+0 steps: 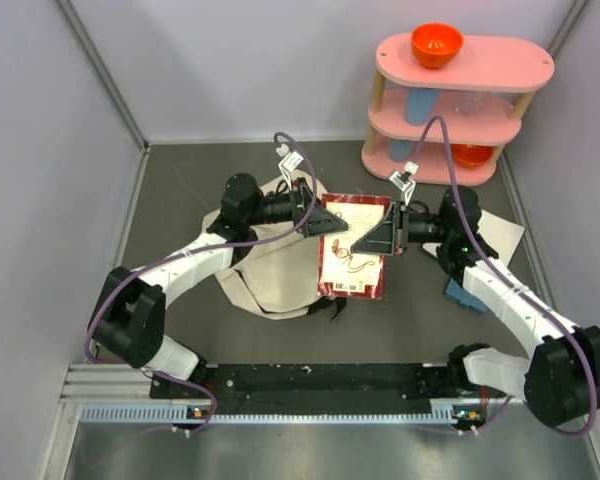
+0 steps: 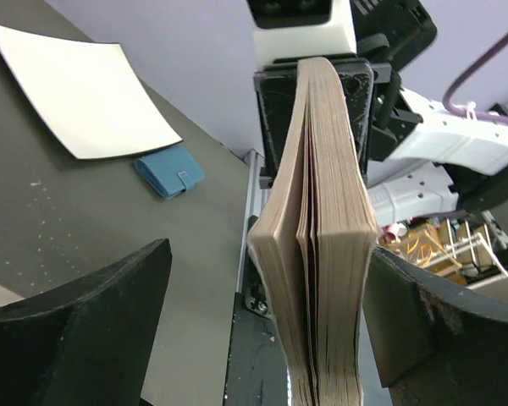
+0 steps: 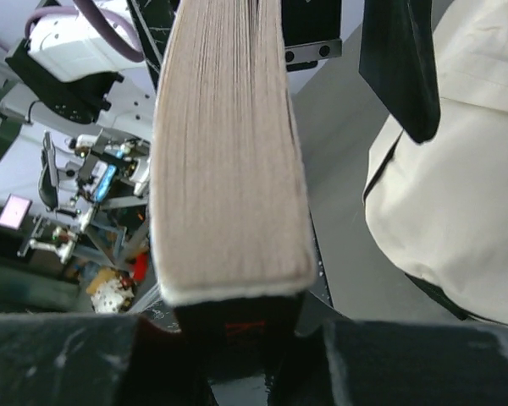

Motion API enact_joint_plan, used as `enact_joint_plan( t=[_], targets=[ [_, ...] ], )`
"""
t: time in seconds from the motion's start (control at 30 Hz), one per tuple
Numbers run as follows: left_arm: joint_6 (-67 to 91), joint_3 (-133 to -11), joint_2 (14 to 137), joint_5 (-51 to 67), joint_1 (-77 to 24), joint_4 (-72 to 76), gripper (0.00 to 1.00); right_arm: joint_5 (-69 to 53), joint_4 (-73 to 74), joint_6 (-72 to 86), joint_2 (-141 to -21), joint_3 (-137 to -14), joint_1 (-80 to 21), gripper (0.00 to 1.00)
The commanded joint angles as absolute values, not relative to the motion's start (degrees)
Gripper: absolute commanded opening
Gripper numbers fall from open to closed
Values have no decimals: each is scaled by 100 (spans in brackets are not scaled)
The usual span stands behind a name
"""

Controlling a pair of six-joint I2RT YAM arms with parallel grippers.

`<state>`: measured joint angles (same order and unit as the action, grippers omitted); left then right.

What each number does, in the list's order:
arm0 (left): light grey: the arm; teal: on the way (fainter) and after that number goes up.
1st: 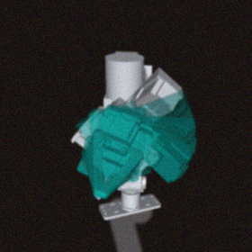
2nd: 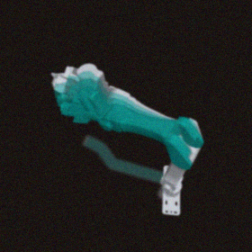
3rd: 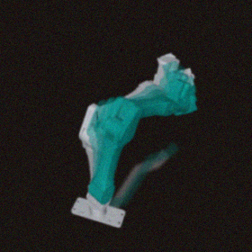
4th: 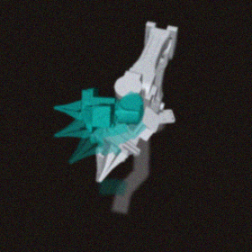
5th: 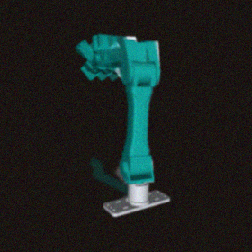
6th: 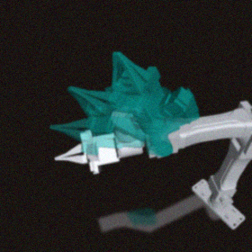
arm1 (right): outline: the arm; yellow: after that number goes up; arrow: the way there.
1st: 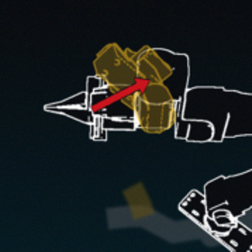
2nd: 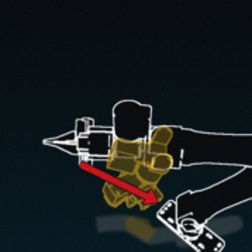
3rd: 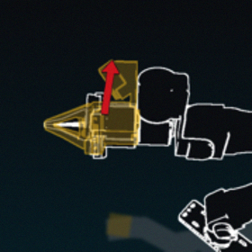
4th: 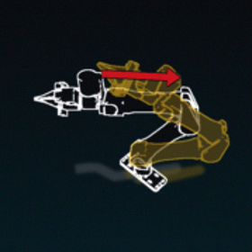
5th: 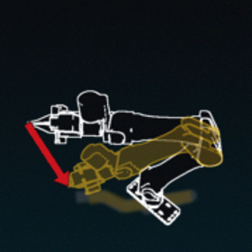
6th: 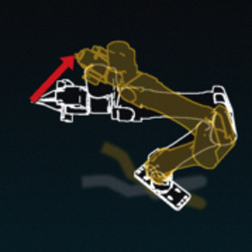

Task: Pack the student bag
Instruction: Pick up the book from the center of the board.

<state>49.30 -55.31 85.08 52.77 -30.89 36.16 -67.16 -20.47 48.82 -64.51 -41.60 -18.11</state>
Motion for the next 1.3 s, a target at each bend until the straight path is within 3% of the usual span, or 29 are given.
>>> enact_joint_plan(
  t=[0.0,0.03,0.1,0.13,0.27,0.3,0.33,0.4,0.43,0.57,0.7,0.87,1.03,1.17,1.27],
  targets=[
    [5273,-5651,8578,5809,-3076,4570,88,-7241,-1916,4202,-6732,-4667,-1960,0],
    [5291,-5643,8596,5844,-3076,4605,72,-7277,-1725,4114,-6785,-4710,-1969,0],
    [5326,-5660,8613,5906,-3076,4614,57,-7242,-1495,3843,-6873,-4834,-1977,0],
    [5335,-5660,8605,5932,-3076,4606,35,-7242,-1364,3719,-6917,-4869,-1986,0],
    [5160,-5634,8525,5810,-3067,4326,0,-7067,-258,3024,-7022,-5150,-1986,1],
    [5098,-5634,8517,5792,-3076,4246,0,-6953,-168,2876,-7031,-5176,-1986,3],
    [5037,-5608,8464,5679,-3076,4193,0,-6874,-106,2848,-7031,-5185,-1995,13],
    [4852,-5555,8376,5538,-3050,3947,0,-6289,-18,2874,-7005,-5194,-1986,37],
    [4773,-5468,8219,5372,-3024,3798,0,-5962,209,2865,-6944,-5186,-1960,57],
    [4622,-4941,7534,4170,-2534,3402,0,-4512,264,3216,-6611,-4818,-1899,79],
    [4895,-4106,6576,3106,-1891,3401,0,-3131,-498,4512,-6031,-3870,-1898,85],
    [5411,-3437,5661,2392,-1687,3524,0,-2771,-2758,5958,-5739,-2586,-2214,88],
    [6484,-2646,5528,2223,-1705,4787,0,-1891,-3267,6151,-5906,-2558,-3427,88],
    [6653,-2479,5537,2118,-1696,5142,0,-1907,-5042,6644,-6336,-2171,-3489,88],
    [6680,-2496,5555,2118,-1696,5141,0,-2213,-5220,6784,-6775,-2399,-3498,88]
  ],
)
